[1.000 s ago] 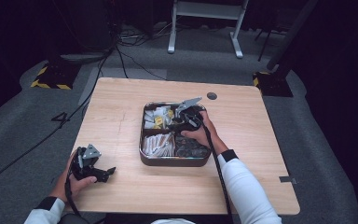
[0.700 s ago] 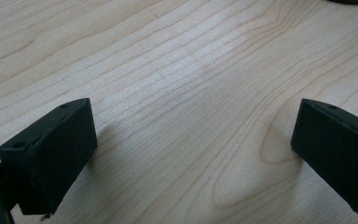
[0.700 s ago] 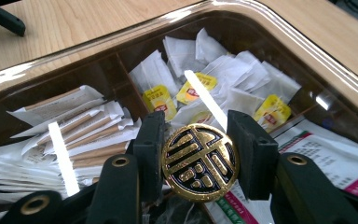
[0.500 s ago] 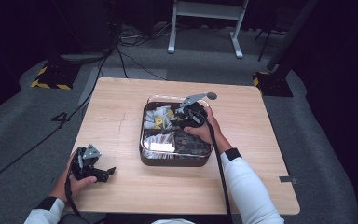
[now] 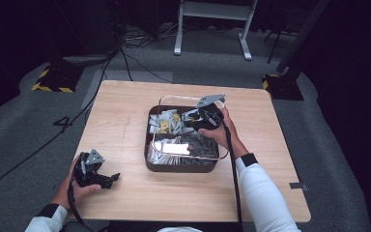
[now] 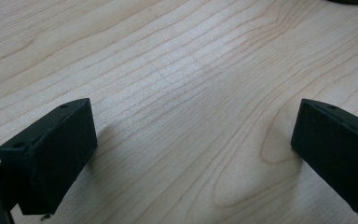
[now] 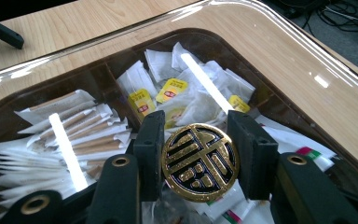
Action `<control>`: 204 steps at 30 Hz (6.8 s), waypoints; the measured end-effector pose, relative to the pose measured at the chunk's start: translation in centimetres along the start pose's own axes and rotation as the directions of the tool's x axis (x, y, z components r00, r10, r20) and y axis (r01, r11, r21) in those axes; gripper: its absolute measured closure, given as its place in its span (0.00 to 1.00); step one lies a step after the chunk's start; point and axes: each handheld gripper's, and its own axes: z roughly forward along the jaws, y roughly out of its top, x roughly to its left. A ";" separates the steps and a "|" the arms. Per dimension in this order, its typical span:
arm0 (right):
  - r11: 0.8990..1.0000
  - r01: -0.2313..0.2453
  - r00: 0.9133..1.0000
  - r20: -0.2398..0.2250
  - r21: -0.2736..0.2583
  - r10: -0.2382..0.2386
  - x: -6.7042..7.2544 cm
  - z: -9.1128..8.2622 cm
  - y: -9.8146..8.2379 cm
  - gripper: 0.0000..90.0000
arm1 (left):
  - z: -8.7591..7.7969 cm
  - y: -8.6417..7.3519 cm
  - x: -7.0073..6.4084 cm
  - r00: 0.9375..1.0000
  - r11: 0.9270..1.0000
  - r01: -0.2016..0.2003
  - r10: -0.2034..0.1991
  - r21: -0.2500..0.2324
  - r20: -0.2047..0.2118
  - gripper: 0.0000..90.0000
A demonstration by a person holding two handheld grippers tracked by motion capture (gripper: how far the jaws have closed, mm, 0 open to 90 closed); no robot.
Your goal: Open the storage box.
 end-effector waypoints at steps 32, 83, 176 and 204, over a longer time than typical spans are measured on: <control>0.999 -0.031 0.997 0.075 -0.029 0.033 -2.2 -6.3 -2.8 0.65 | 0.0 0.0 0.0 1.000 1.000 0.001 -0.001 -0.001 0.000 0.00; 0.982 -0.189 0.956 0.224 -0.028 0.190 -6.7 -15.6 -12.9 0.65 | -0.1 -0.1 0.1 1.000 1.000 -0.002 0.001 0.001 0.003 0.00; 0.959 -0.267 0.925 0.253 -0.096 0.282 -8.2 -10.8 -14.8 0.28 | -0.1 -0.1 0.2 1.000 1.000 -0.012 0.012 -0.001 0.012 0.00; 0.992 -0.118 0.980 0.158 -0.054 0.125 -4.8 -6.8 -5.4 0.34 | -0.1 -0.2 0.1 1.000 1.000 -0.006 0.006 -0.005 0.009 0.00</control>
